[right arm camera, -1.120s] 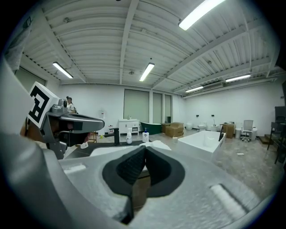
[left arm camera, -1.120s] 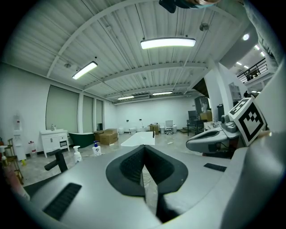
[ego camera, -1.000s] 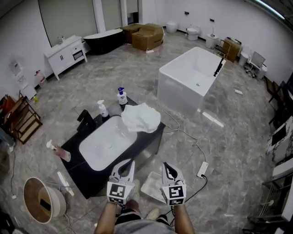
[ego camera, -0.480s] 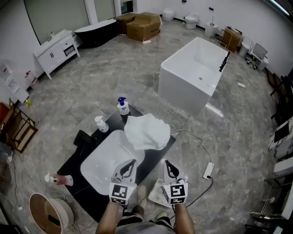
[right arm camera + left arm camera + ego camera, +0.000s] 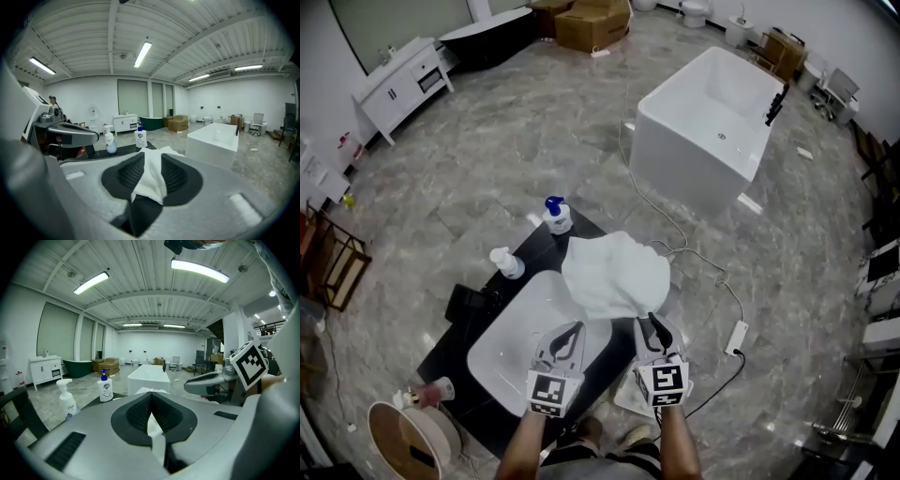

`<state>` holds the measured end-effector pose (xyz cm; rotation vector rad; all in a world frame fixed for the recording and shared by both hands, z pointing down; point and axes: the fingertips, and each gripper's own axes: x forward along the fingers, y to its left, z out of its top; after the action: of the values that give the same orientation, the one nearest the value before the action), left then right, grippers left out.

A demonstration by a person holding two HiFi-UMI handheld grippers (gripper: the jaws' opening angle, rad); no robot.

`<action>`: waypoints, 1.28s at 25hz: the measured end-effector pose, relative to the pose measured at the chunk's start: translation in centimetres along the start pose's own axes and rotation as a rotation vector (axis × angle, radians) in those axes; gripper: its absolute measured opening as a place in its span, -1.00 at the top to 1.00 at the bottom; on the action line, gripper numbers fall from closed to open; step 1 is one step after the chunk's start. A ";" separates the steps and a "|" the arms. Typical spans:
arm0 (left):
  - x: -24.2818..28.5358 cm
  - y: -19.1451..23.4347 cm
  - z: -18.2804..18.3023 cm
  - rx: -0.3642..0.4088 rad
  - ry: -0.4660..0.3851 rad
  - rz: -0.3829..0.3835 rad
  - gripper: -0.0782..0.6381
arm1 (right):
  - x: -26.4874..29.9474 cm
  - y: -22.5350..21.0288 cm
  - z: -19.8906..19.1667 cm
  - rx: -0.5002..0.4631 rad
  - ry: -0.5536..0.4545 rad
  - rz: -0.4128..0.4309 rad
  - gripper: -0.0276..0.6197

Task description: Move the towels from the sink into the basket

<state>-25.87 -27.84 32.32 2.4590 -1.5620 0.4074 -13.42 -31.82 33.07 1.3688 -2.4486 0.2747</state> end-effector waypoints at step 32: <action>7.2 7.6 -7.3 -0.097 0.136 -0.023 0.76 | 15.6 -1.2 -9.5 -0.186 0.295 -0.052 -0.18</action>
<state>-30.77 -34.90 41.71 2.3224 -1.4629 0.4730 -18.27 -41.72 47.62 1.2157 -2.1357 0.2131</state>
